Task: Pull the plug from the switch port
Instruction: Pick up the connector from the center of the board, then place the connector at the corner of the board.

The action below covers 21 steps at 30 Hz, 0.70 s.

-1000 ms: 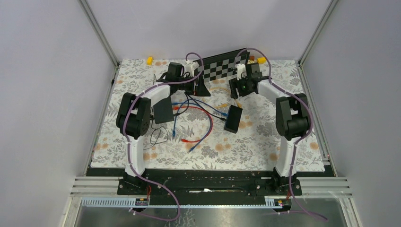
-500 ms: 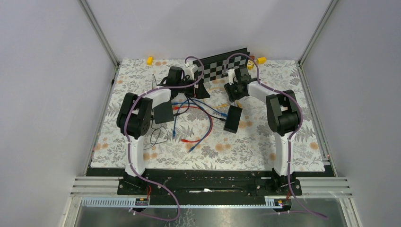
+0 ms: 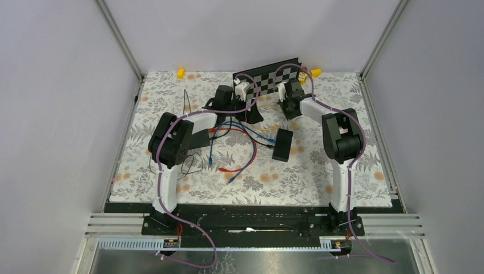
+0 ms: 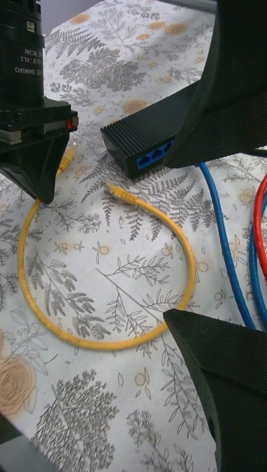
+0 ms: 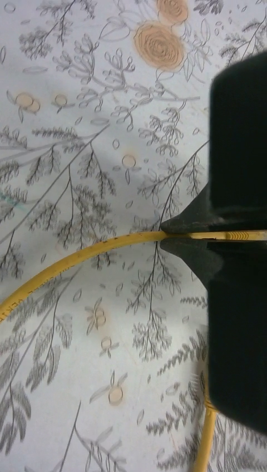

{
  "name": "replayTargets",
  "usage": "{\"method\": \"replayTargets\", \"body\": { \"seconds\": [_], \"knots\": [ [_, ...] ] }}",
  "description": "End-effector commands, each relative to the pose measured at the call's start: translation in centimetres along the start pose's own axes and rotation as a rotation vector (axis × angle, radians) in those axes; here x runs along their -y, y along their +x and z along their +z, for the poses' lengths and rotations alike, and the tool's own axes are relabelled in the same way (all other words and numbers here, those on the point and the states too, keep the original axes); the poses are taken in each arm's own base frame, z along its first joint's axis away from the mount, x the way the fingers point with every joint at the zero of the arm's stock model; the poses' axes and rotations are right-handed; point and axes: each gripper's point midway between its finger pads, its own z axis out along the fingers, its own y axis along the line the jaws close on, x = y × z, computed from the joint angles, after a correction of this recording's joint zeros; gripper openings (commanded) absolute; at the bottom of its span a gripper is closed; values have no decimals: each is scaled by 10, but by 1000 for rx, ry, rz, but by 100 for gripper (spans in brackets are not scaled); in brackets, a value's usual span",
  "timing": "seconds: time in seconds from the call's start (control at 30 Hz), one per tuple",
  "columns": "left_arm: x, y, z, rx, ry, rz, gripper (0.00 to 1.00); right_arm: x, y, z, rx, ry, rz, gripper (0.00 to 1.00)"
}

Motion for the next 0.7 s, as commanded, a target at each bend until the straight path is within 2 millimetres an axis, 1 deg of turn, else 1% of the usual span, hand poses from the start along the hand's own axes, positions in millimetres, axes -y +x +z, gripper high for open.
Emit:
{"method": "replayTargets", "body": {
  "seconds": [0.0, 0.1, 0.17, 0.2, 0.3, 0.37, 0.4, 0.43, 0.47, 0.53, 0.67],
  "knots": [
    [-7, -31, 1, 100, -28, 99, 99, 38, 2, -13, -7, 85, 15, 0],
    [-8, -42, 4, 124, -33, 144, 99, 64, 8, -25, -3, 116, 56, 0],
    [-7, -48, 7, 143, -29, 165, 99, 84, 11, -35, 9, 140, 94, 0],
    [-7, -50, 9, 152, -26, 171, 99, 98, 15, -40, 12, 155, 122, 0],
    [-8, -54, 17, 169, -19, 155, 99, 128, 23, -52, 22, 197, 189, 0],
    [-9, -60, 22, 179, -22, 134, 99, 144, 30, -56, 19, 220, 228, 0],
    [-10, -62, 24, 183, -29, 118, 99, 150, 33, -57, 14, 231, 243, 0],
    [-11, -65, 25, 190, -35, 101, 99, 151, 34, -56, 11, 230, 250, 0],
    [-11, -67, 27, 196, -39, 86, 99, 160, 41, -55, -1, 241, 272, 0],
    [-9, -70, 29, 199, -40, 60, 99, 166, 50, -53, -27, 257, 287, 0],
    [0, -77, 30, 199, -39, 82, 99, 178, 61, -49, -62, 300, 312, 2]
  ]
}}
